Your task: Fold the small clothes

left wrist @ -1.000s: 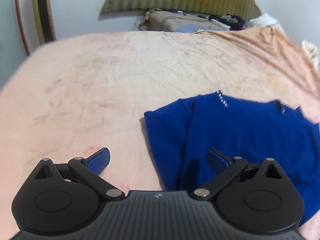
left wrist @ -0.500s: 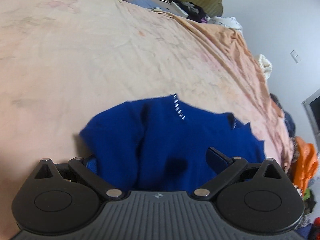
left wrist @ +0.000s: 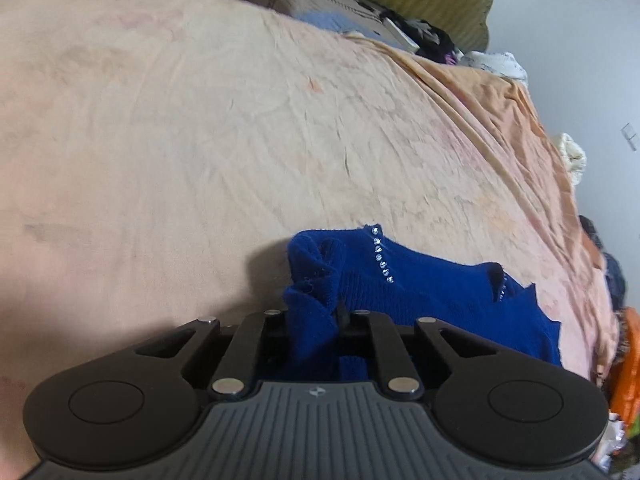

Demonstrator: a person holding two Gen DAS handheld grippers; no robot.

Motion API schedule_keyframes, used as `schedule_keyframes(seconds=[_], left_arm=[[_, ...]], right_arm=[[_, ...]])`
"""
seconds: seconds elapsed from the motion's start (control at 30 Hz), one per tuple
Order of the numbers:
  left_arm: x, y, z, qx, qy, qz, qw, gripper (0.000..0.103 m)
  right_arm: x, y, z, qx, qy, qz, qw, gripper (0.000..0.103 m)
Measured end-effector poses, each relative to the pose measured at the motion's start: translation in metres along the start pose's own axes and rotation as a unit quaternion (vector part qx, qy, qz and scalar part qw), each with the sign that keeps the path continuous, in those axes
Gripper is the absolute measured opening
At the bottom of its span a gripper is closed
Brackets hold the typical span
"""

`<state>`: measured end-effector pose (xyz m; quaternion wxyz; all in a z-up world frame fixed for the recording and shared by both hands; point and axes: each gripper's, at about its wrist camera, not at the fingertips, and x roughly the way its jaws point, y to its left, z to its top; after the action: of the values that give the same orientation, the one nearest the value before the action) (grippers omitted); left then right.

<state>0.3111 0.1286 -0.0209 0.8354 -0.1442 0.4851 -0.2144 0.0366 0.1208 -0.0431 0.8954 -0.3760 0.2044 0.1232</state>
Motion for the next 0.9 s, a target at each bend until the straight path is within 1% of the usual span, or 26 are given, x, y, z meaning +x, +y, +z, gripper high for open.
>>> schedule_keyframes(seconds=[0.03,0.13,0.23,0.33,0.43,0.53,0.63,0.7,0.73,0.77,0.83,0.9], left_arm=[[-0.004,-0.008,0.0,0.006,-0.007,0.013,0.9999,0.011],[-0.017,-0.035,0.001,0.023,-0.023,0.052,0.9981,0.011],[-0.029,-0.068,0.003,0.036,-0.039,0.078,0.9956,0.011],[-0.034,-0.102,0.005,0.039,-0.042,0.098,0.9935,0.011],[-0.03,-0.144,0.003,0.062,-0.053,0.119,0.9896,0.011],[-0.017,-0.186,-0.003,0.089,-0.051,0.124,0.987,0.011],[0.008,-0.228,-0.012,0.116,-0.035,0.124,0.9849,0.011],[0.031,-0.257,-0.019,0.14,-0.025,0.128,0.9814,0.011],[0.044,-0.271,-0.023,0.152,-0.018,0.132,0.9794,0.011],[0.056,-0.282,-0.028,0.161,-0.012,0.133,0.9778,0.011],[0.079,-0.305,-0.037,0.188,-0.001,0.142,0.9719,0.011],[0.103,-0.326,-0.049,0.219,0.003,0.158,0.9628,0.011]], right_arm=[[-0.003,-0.006,-0.001,0.012,-0.004,0.005,1.0,0.004],[-0.018,-0.027,-0.008,0.066,-0.016,0.02,0.997,0.003],[-0.037,-0.055,-0.016,0.125,-0.03,0.017,0.992,0.003],[-0.056,-0.088,-0.033,0.192,-0.043,0.008,0.98,0.003],[-0.076,-0.119,-0.056,0.251,-0.052,-0.009,0.967,0.003],[-0.093,-0.147,-0.086,0.305,-0.056,-0.026,0.95,0.003],[-0.11,-0.174,-0.122,0.366,-0.057,-0.037,0.928,0.003],[-0.12,-0.189,-0.149,0.413,-0.055,-0.039,0.908,0.003],[-0.115,-0.198,-0.162,0.432,-0.052,-0.04,0.899,0.003],[-0.116,-0.198,-0.173,0.454,-0.05,-0.04,0.889,0.003],[-0.119,-0.206,-0.201,0.503,-0.045,-0.033,0.862,0.003],[-0.118,-0.212,-0.23,0.555,-0.035,-0.018,0.831,0.004]])
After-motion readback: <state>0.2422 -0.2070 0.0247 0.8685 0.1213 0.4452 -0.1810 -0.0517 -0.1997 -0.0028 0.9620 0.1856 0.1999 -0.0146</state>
